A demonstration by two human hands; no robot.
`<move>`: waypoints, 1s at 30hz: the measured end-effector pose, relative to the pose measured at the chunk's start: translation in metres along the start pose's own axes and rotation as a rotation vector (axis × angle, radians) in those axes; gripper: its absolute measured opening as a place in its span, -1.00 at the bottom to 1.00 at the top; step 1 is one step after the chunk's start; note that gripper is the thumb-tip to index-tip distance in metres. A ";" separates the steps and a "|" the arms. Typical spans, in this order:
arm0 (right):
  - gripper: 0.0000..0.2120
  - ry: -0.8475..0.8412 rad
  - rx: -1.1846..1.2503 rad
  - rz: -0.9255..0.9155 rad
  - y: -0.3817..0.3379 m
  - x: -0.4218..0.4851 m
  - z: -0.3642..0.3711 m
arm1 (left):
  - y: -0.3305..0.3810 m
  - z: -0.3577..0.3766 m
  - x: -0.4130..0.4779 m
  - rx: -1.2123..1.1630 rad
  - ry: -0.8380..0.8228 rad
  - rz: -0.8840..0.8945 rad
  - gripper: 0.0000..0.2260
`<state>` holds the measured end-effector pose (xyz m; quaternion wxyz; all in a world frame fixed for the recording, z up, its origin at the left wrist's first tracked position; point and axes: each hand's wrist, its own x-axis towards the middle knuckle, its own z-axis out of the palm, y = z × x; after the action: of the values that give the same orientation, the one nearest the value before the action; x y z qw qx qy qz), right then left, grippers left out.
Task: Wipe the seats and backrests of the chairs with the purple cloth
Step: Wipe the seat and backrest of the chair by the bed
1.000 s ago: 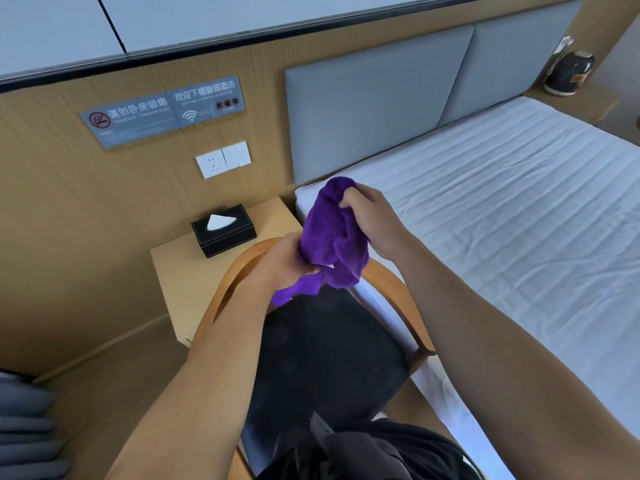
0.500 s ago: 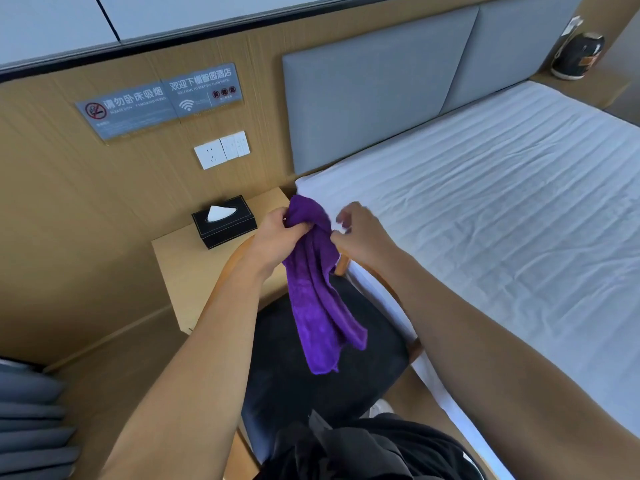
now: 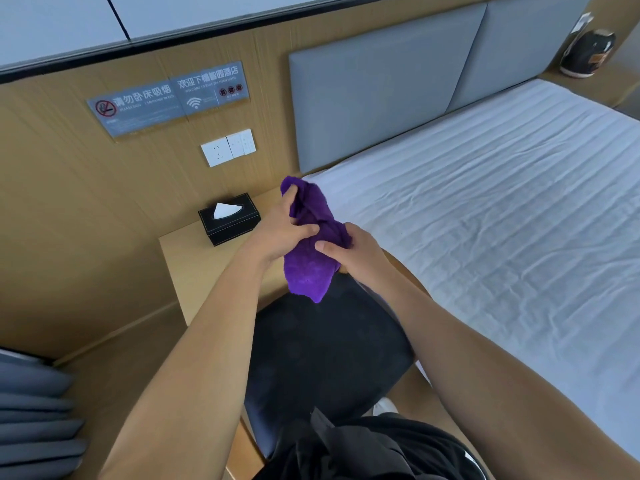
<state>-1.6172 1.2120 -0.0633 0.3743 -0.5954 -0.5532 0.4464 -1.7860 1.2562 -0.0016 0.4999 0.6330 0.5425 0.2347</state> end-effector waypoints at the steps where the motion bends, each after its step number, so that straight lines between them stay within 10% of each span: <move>1: -0.75 0.022 0.039 0.007 -0.001 0.000 0.000 | 0.000 -0.003 0.001 0.087 0.030 -0.004 -0.20; 15: -0.66 0.384 -0.238 0.119 0.006 0.003 -0.029 | -0.026 -0.024 -0.007 0.187 0.347 0.020 -0.74; 30: -0.83 0.236 -0.018 -0.178 -0.035 -0.003 -0.030 | -0.037 0.041 -0.009 0.281 -0.153 -0.051 -0.66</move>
<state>-1.6007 1.2142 -0.0204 0.4695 -0.5956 -0.5602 0.3332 -1.7709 1.2292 -0.0487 0.4520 0.6987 0.5462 0.0952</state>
